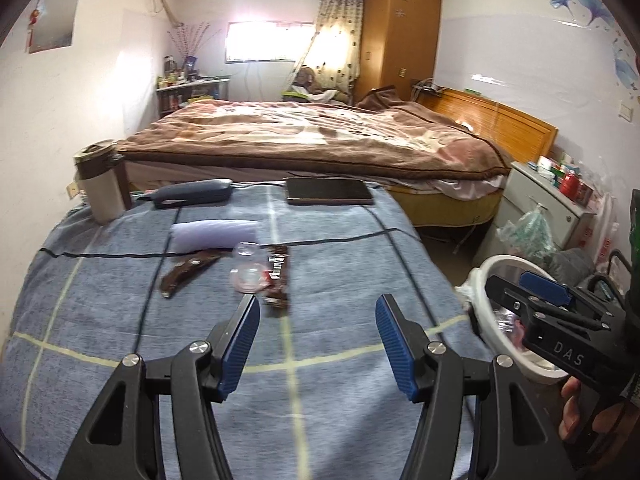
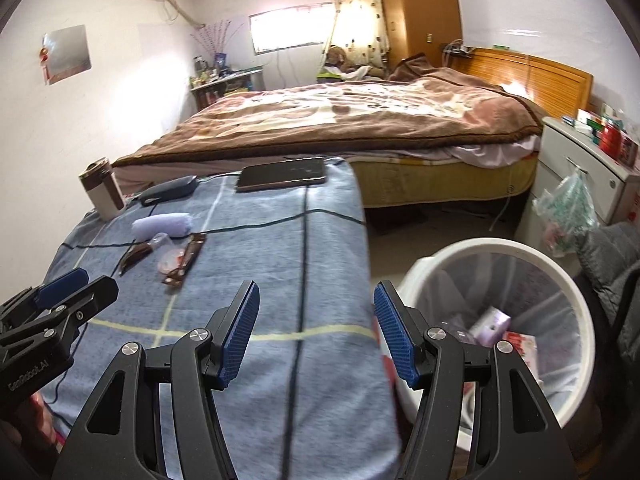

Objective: Collect trash
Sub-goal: 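Move both open tools back over the bed, then lower the right tool onto the brown snack wrapper and grasp it, then carry both brown wrappers in both tools over the wastebasket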

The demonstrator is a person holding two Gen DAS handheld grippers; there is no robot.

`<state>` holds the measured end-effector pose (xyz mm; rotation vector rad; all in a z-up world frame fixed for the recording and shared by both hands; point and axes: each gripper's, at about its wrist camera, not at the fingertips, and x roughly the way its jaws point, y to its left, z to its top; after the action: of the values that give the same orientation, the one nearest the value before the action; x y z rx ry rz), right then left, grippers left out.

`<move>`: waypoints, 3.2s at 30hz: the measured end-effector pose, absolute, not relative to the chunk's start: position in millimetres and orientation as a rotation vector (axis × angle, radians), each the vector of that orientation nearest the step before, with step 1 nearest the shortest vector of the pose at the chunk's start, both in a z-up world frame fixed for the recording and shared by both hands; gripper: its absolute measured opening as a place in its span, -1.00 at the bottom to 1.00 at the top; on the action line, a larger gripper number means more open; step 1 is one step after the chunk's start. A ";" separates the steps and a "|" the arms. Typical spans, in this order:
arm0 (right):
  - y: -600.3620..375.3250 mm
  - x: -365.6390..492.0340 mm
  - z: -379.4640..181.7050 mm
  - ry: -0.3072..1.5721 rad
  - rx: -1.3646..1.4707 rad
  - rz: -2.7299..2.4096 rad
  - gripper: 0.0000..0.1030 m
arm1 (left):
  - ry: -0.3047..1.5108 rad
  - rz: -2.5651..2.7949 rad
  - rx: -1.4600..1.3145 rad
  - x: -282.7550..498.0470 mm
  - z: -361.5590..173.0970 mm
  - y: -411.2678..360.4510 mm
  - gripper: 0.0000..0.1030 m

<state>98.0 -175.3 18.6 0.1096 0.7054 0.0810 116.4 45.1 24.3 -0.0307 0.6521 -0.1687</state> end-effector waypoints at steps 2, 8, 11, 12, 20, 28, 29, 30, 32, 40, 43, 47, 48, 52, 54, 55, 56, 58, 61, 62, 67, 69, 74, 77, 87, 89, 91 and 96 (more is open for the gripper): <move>-166.0 101.5 18.5 0.708 0.100 0.098 0.19 | 0.653 -0.155 -0.043 118.4 23.5 55.2 0.21; -144.0 112.8 16.1 0.722 0.095 0.142 0.19 | 0.652 -0.093 -0.064 125.5 21.9 92.9 0.23; -131.6 119.5 13.5 0.731 0.088 0.158 0.19 | 0.657 -0.054 -0.069 130.1 19.6 112.3 0.25; -127.6 121.9 12.1 0.733 0.088 0.164 0.19 | 0.662 -0.043 -0.072 131.8 18.1 117.3 0.25; -97.7 145.3 -1.1 0.789 0.066 0.205 0.19 | 0.694 0.015 -0.104 149.4 1.4 153.2 0.26; -66.7 174.1 -13.3 0.833 0.057 0.233 0.19 | 0.720 0.009 -0.119 176.9 -8.7 175.8 0.27; -64.6 176.6 -14.4 0.841 0.055 0.230 0.19 | 0.736 0.008 -0.112 181.9 -10.7 176.6 0.27; -62.7 179.4 -15.1 0.845 0.055 0.230 0.19 | 0.745 0.008 -0.104 187.4 -13.3 177.8 0.27; -58.6 184.4 -16.6 0.845 0.053 0.227 0.19 | 0.754 0.006 -0.090 194.5 -16.9 177.9 0.27; -49.6 201.2 -28.4 0.878 0.035 0.224 0.19 | 0.803 -0.066 -0.095 225.0 -32.6 172.6 0.27; -47.8 206.3 -32.3 0.887 0.044 0.233 0.18 | 0.812 -0.063 -0.073 232.2 -37.1 170.0 0.26; -41.6 210.0 -36.0 0.893 0.042 0.250 0.13 | 0.827 -0.077 -0.055 241.3 -42.3 167.6 0.26; -40.1 211.7 -37.5 0.898 0.040 0.253 0.13 | 0.836 -0.074 -0.054 243.8 -44.9 167.3 0.26; -36.6 214.2 -42.0 0.914 0.032 0.258 0.03 | 0.848 -0.084 -0.047 247.4 -51.0 165.4 0.26; -36.9 215.0 -42.5 0.917 0.027 0.251 0.01 | 0.858 -0.082 -0.050 249.4 -53.5 165.7 0.26; -37.5 214.5 -41.7 0.914 0.029 0.252 -0.01 | 0.857 -0.083 -0.050 249.8 -53.7 165.4 0.26; -37.8 214.6 -41.7 0.915 0.029 0.249 -0.04 | 0.858 -0.086 -0.048 250.5 -53.9 164.9 0.26; -38.8 215.2 -41.9 0.916 0.028 0.243 -0.11 | 0.862 -0.090 -0.039 251.6 -54.5 163.1 0.26; -38.5 214.5 -41.9 0.917 0.012 0.227 -0.29 | 0.880 -0.105 -0.026 254.9 -58.0 160.1 0.17; -37.2 214.1 -42.0 0.918 -0.003 0.217 -0.41 | 0.883 -0.098 -0.024 255.7 -58.5 160.0 0.12; -37.5 215.0 -42.6 0.916 -0.007 0.208 -0.55 | 0.883 -0.101 -0.028 258.9 -58.5 158.6 -0.06; -38.5 214.8 -42.9 0.915 0.000 0.208 -0.56 | 0.881 -0.107 -0.025 259.1 -58.3 157.1 -0.19; -40.3 214.4 -43.0 0.915 0.011 0.210 -0.56 | 0.883 -0.128 -0.004 260.0 -58.8 149.7 -0.37; -41.6 214.4 -43.0 0.915 0.023 0.212 -0.57 | 0.882 -0.126 0.004 260.3 -58.7 148.0 -0.49; -47.7 212.0 -42.7 0.910 0.056 0.222 -0.58 | 0.868 -0.117 -0.026 248.0 -55.2 151.8 -0.53; -47.9 210.4 -42.0 0.907 0.057 0.224 -0.58 | 0.865 -0.115 -0.027 243.1 -53.2 151.2 -0.53; -48.3 207.7 -40.8 0.903 0.056 0.229 -0.58 | 0.856 -0.106 -0.014 237.8 -50.3 149.2 -0.53; -53.2 198.6 -36.1 0.891 0.066 0.231 -0.59 | 0.847 -0.110 -0.016 225.6 -43.1 145.0 -0.53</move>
<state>198.6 -53.2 -36.1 0.0665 0.8914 0.2311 225.6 145.0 -43.1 -0.0165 0.8468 -0.1096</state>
